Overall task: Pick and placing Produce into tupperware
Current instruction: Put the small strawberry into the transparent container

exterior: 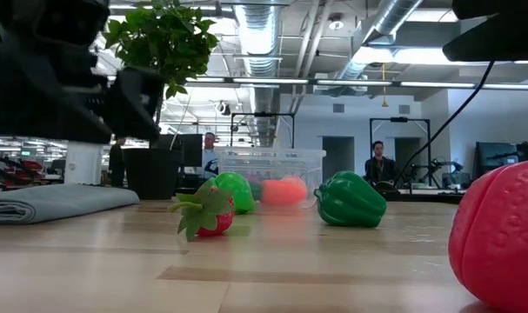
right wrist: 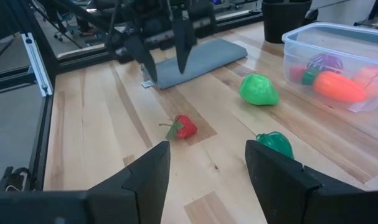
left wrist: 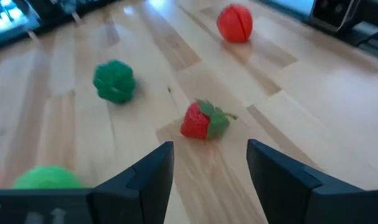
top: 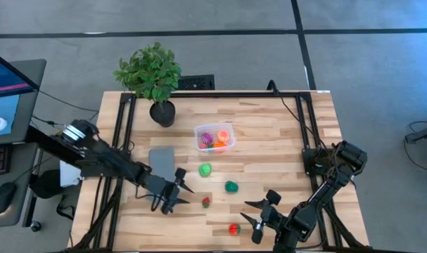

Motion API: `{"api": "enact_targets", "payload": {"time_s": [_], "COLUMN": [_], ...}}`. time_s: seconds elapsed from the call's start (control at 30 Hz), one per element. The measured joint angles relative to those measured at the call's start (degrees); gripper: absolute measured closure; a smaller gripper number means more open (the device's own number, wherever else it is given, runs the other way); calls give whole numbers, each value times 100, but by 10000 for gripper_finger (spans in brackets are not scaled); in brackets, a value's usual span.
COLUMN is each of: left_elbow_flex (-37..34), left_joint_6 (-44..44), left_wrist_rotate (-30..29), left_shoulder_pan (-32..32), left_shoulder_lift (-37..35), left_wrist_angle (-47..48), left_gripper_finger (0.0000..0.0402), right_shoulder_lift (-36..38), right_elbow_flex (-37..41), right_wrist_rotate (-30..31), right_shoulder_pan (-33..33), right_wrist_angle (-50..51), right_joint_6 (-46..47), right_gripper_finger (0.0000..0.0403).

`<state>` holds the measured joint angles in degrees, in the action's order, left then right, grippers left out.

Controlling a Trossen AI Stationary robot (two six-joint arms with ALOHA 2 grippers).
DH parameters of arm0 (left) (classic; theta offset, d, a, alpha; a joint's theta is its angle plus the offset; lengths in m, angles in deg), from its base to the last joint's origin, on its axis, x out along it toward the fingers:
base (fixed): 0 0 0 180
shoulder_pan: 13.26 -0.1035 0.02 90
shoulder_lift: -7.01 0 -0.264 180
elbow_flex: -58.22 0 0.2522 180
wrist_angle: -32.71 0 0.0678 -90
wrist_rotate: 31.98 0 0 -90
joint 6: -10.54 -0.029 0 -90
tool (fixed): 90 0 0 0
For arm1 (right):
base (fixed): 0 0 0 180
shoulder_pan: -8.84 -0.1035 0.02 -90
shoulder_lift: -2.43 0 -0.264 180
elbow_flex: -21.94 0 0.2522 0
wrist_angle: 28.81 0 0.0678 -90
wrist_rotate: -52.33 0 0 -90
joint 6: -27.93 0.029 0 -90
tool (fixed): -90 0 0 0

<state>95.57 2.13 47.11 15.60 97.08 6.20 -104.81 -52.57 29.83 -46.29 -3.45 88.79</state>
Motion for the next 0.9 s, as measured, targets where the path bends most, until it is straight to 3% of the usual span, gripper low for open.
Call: {"api": "enact_targets", "payload": {"time_s": [0.23,0.47,0.67,0.8,0.9], "left_elbow_flex": [519,999,1853,2637,3048], "left_joint_6": [44,-790,-1841,-2131,-2325], "left_wrist_rotate": [-7,-307,-328,-336,-318], "left_shoulder_pan": [-2,-5,-41,-155,-248], "left_shoulder_lift": [758,832,832,832,832], "left_wrist_angle": [76,852,2729,4325,5001], "left_gripper_finger": [207,207,207,207,207], "right_shoulder_lift": [0,0,0,0,0], "right_elbow_flex": [0,0,0,0,0], "right_wrist_rotate": [-19,-25,-30,-80,-80], "right_shoulder_pan": [0,0,0,0,0], "right_wrist_angle": [9,9,9,-7,-7], "right_joint_6": [2,9,13,15,15], "right_gripper_finger": [170,170,170,170,170]}}
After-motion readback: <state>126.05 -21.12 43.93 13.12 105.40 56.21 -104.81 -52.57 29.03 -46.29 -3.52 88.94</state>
